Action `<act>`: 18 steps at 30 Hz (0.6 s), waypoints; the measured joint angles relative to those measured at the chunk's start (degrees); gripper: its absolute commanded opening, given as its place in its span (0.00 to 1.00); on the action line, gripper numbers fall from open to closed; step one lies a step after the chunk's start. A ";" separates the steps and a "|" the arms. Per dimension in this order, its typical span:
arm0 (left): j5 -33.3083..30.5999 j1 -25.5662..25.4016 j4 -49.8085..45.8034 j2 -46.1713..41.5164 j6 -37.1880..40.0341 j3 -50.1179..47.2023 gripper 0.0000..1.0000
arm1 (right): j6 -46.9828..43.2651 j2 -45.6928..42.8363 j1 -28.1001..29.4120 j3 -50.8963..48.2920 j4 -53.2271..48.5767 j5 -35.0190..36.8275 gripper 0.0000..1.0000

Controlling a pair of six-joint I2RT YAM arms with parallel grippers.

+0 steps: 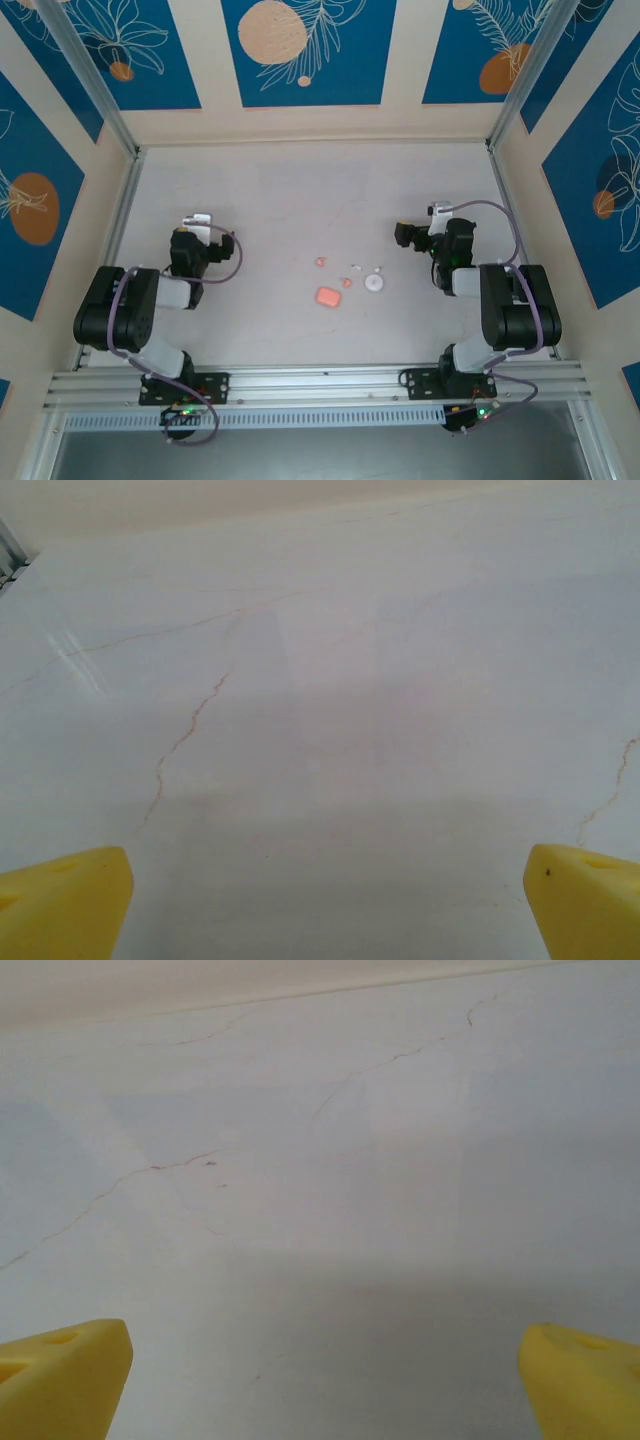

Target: Insert wireless bluetooth earbuds into charging case

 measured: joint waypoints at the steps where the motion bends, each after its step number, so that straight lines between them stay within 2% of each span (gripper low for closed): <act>1: 0.00 0.00 0.00 0.00 0.00 0.00 1.00 | 0.00 0.00 0.00 0.00 0.00 0.00 0.99; 18: 0.42 0.00 0.00 0.00 0.13 0.00 1.00 | 0.00 0.00 0.00 0.00 0.00 0.02 0.99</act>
